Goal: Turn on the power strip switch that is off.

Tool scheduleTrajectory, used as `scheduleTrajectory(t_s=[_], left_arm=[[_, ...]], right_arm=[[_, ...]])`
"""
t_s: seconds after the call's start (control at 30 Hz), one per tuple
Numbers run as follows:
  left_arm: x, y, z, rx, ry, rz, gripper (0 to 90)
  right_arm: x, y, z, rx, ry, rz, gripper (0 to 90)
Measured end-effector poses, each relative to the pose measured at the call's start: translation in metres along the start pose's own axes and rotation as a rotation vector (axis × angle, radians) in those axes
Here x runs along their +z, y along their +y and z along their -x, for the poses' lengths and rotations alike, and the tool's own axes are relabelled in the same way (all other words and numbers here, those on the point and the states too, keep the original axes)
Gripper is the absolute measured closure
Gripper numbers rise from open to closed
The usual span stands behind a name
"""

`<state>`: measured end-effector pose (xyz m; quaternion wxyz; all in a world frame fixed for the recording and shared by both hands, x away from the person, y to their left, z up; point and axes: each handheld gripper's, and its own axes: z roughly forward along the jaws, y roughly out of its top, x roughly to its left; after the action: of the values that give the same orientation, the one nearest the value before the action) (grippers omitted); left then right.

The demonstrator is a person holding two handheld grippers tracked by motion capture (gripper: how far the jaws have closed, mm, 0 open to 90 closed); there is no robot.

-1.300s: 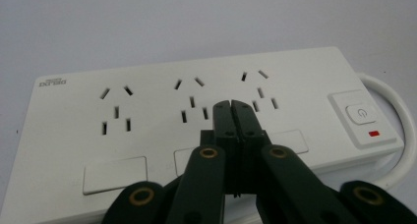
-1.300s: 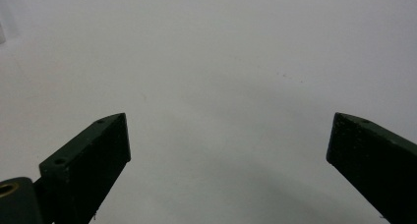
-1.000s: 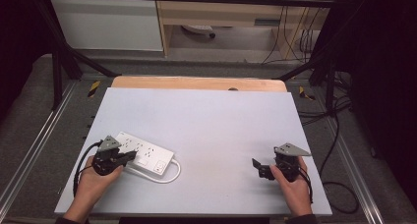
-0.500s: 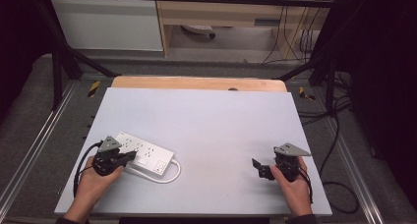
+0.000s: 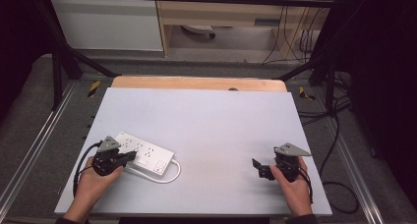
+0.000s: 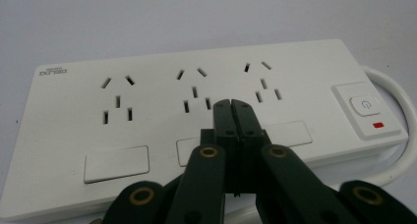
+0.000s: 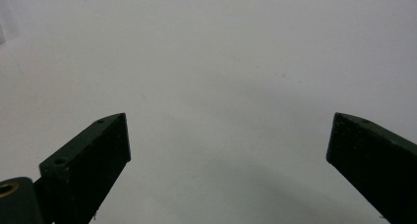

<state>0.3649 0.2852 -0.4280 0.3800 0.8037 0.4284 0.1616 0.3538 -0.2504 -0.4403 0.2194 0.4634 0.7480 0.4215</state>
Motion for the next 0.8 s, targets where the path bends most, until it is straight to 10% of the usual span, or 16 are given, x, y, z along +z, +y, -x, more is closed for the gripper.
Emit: scheduleTrajectory(t_s=[0.8], left_arm=[[0.002,-0.0025,-0.0026,-0.036,-0.038,0.003,90.0]], right_arm=[[0.0002,-0.0002,0.0001,-0.002,-0.001,0.001,3.3]])
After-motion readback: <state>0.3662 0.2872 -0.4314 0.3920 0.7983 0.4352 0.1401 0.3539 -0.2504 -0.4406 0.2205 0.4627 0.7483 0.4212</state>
